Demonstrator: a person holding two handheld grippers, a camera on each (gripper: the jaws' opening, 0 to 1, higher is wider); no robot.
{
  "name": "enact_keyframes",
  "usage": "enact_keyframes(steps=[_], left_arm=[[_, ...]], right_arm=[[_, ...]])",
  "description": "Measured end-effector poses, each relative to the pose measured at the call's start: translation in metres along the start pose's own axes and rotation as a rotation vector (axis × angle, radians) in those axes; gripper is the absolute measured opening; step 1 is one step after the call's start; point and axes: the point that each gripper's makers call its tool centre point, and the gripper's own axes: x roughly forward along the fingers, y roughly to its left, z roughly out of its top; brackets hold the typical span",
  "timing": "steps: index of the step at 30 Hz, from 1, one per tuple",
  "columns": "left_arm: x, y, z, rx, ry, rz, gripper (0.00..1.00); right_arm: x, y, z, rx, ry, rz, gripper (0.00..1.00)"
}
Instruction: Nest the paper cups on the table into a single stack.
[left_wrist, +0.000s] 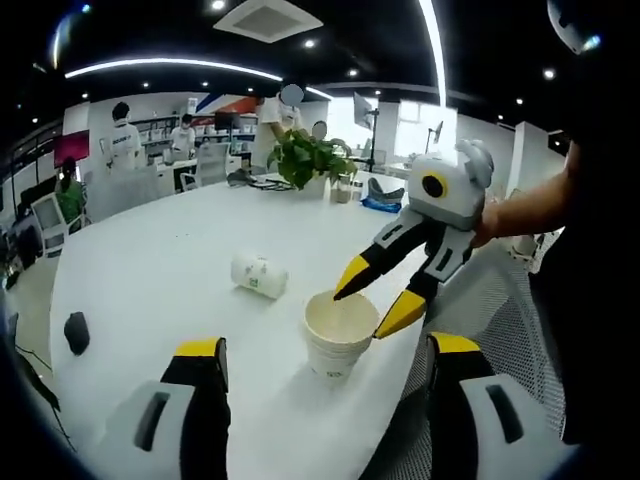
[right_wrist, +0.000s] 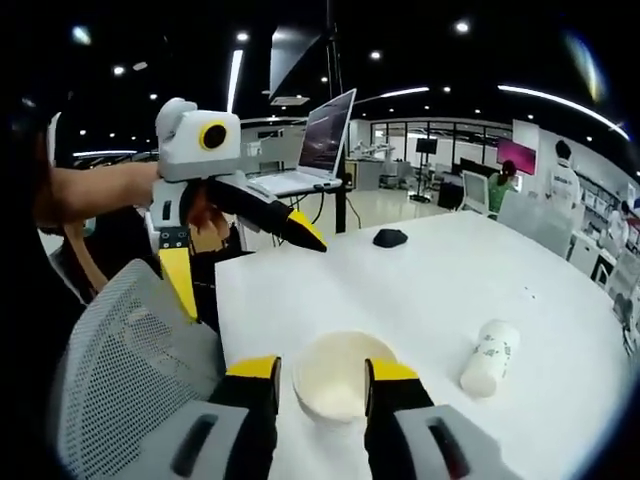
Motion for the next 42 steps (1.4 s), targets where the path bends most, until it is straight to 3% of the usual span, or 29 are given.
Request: enact_keyframes(steps=[10, 16, 25, 32, 38, 42], left_arm=[[0.008, 0.008, 0.014, 0.014, -0.012, -0.019, 0.82], [0.011, 0.009, 0.021, 0.026, -0.018, -0.026, 0.83], [0.002, 0.016, 0.017, 0.027, -0.02, 0.001, 0.89], [-0.008, 0.017, 0.017, 0.004, -0.04, 0.029, 0.94], [-0.014, 0.014, 0.015, -0.004, -0.055, 0.046, 0.98], [-0.018, 0.012, 0.011, -0.015, -0.061, 0.06, 0.99]], right_arm=[[-0.016, -0.015, -0.001, 0.036, -0.017, -0.073, 0.39], [-0.021, -0.036, -0.002, 0.066, -0.02, -0.135, 0.42], [-0.021, -0.081, -0.008, 0.164, -0.01, -0.248, 0.48], [-0.015, -0.114, -0.019, 0.152, 0.023, -0.312, 0.49], [-0.01, -0.129, -0.024, 0.145, 0.045, -0.348, 0.5], [-0.002, -0.145, -0.029, 0.145, 0.049, -0.38, 0.55]])
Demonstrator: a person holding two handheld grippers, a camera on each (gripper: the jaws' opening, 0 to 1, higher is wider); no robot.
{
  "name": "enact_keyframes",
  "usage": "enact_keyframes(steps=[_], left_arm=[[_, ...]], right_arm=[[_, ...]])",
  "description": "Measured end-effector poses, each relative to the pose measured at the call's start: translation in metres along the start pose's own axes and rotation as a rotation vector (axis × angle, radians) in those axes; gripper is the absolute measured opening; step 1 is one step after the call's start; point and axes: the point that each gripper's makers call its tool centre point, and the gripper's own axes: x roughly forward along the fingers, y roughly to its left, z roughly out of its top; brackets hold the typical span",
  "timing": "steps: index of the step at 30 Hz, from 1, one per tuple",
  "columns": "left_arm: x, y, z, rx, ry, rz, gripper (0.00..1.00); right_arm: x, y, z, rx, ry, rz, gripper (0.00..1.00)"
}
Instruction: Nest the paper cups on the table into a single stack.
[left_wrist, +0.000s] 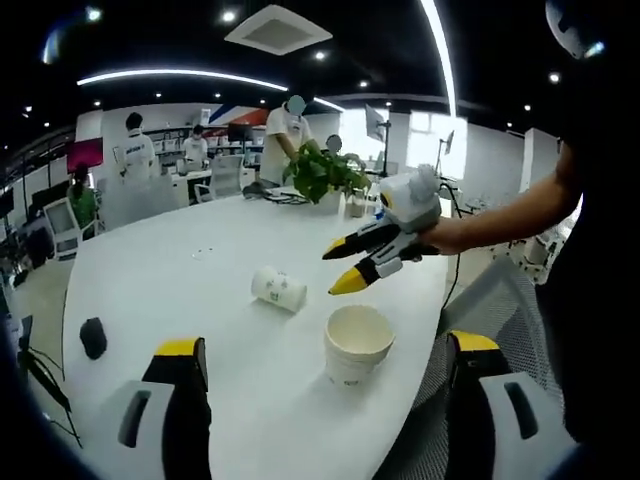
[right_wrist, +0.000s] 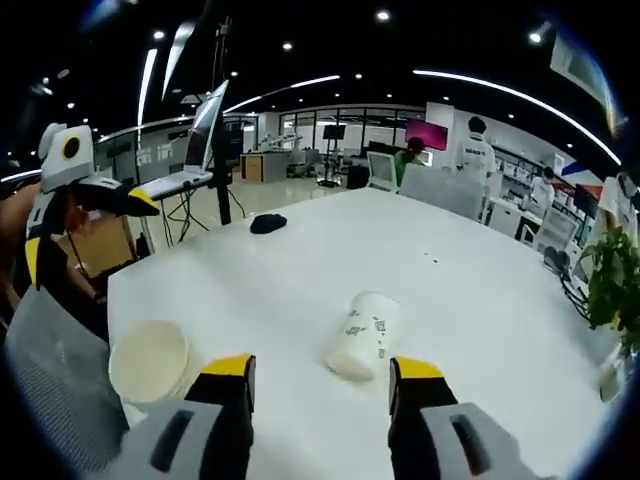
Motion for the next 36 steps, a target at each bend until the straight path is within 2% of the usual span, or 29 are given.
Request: enact_keyframes(steps=[10, 13, 17, 22, 36], left_arm=[[-0.007, -0.007, -0.004, -0.023, -0.019, 0.036, 0.99], [-0.009, -0.007, -0.005, -0.03, -0.028, 0.049, 0.99], [-0.011, -0.002, -0.01, -0.016, -0.011, 0.087, 0.99], [-0.017, 0.0, -0.01, -0.039, -0.036, 0.106, 0.99], [-0.021, -0.002, -0.016, -0.05, -0.028, 0.123, 0.99]], right_arm=[[0.017, -0.027, 0.003, 0.079, -0.01, -0.072, 0.61], [0.026, -0.036, -0.001, 0.112, -0.003, -0.085, 0.61], [0.038, -0.04, -0.007, 0.155, 0.008, -0.089, 0.6], [0.051, -0.043, -0.012, 0.215, 0.027, -0.093, 0.6], [0.077, -0.048, -0.019, 0.248, 0.07, -0.102, 0.58]])
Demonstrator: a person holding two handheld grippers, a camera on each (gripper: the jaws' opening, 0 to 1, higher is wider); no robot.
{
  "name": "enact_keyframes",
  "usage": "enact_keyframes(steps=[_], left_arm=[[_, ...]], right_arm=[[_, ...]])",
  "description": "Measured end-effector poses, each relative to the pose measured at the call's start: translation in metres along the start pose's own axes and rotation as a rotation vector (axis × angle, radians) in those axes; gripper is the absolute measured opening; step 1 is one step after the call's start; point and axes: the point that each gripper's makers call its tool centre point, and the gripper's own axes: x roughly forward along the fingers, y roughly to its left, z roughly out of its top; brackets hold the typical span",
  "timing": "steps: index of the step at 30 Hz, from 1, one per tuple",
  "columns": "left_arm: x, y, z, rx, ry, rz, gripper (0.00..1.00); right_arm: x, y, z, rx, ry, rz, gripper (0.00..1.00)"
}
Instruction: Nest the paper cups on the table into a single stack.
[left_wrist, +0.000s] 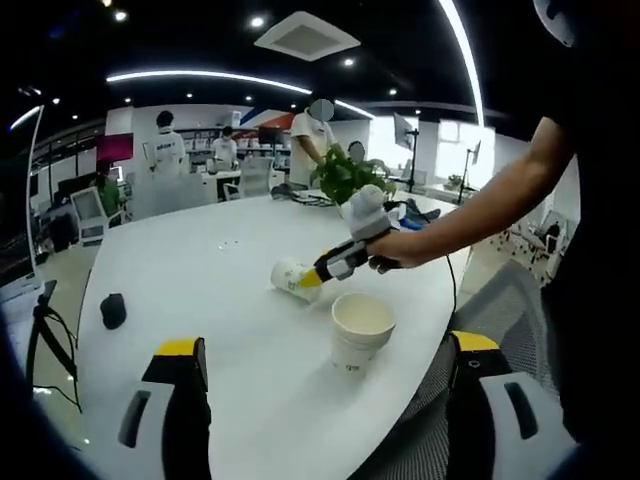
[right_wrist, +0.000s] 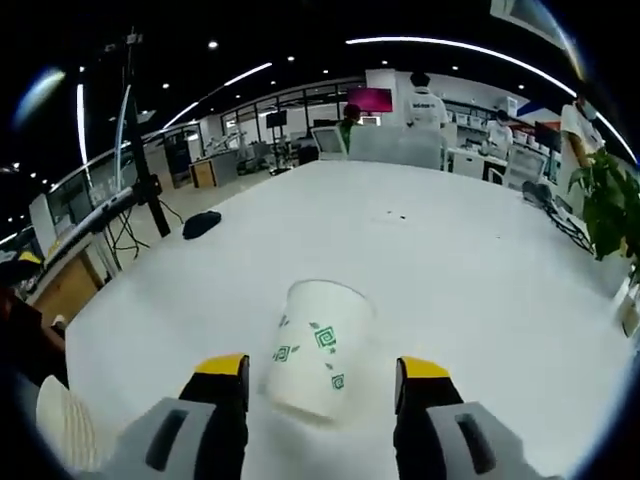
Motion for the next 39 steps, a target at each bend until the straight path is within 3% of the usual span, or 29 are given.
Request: enact_keyframes(steps=[13, 17, 23, 39], left_arm=[[-0.001, 0.002, -0.002, -0.025, 0.005, 0.013, 0.95], [0.0, 0.003, -0.002, -0.041, 0.004, 0.021, 0.92], [0.0, 0.005, -0.001, -0.042, 0.001, 0.025, 0.9], [0.001, 0.008, 0.001, -0.05, -0.009, 0.027, 0.9]], right_arm=[[0.014, 0.0, -0.009, 0.023, 0.037, -0.007, 0.54], [0.016, 0.0, -0.011, 0.022, 0.048, -0.005, 0.48], [0.016, -0.002, -0.012, 0.012, 0.055, -0.002, 0.41], [0.008, -0.003, -0.012, 0.002, 0.045, 0.015, 0.38]])
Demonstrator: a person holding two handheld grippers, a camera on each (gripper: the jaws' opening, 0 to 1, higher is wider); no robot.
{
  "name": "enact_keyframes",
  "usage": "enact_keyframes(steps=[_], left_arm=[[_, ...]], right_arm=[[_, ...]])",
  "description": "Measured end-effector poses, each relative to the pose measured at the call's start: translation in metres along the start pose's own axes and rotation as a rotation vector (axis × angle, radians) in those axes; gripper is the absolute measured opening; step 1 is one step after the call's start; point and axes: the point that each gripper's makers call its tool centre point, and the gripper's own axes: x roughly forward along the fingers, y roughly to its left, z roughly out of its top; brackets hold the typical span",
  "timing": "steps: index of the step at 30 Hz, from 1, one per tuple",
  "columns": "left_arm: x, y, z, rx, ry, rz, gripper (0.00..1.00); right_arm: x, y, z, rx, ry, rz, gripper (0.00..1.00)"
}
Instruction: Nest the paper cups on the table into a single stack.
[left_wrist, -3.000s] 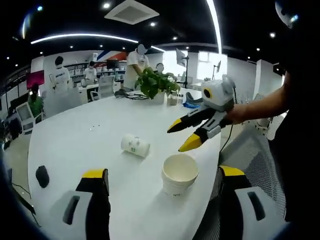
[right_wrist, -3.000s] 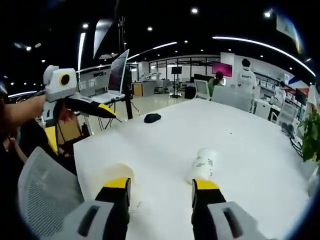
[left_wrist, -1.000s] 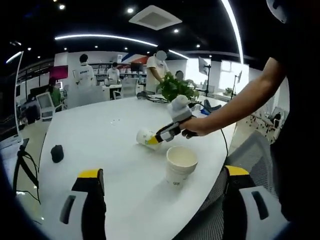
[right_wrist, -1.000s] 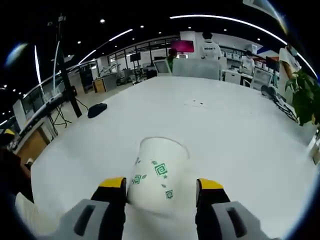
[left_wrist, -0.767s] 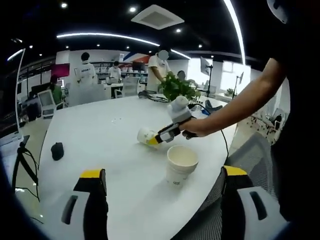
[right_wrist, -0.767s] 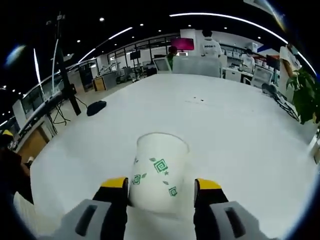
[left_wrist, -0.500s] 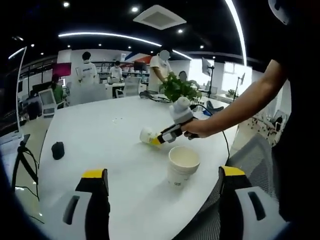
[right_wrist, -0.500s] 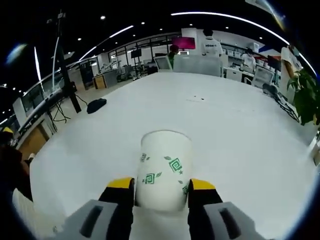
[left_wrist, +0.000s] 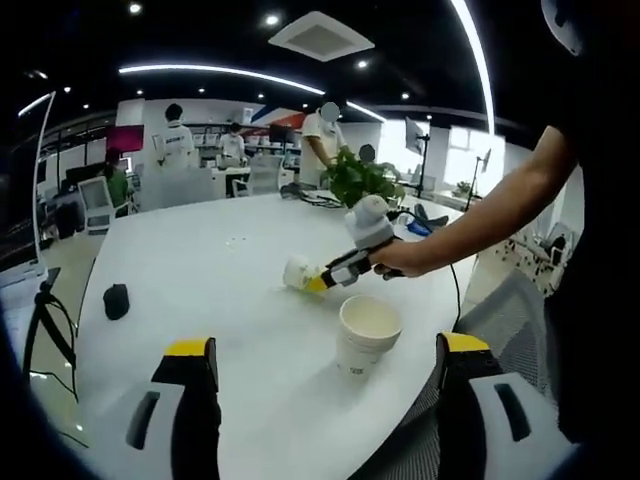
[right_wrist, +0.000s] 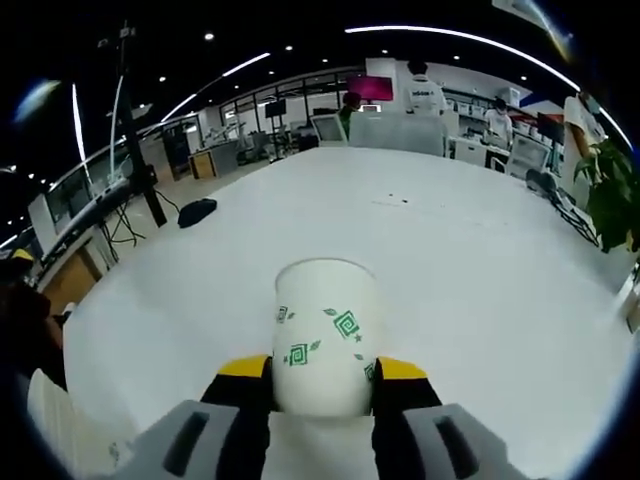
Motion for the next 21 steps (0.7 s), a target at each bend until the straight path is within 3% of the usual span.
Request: enact_keyframes(steps=[21], left_arm=[[0.014, 0.003, 0.015, 0.028, -0.032, -0.028, 0.87]], right_arm=[[-0.041, -0.003, 0.0, -0.031, -0.054, -0.001, 0.38]])
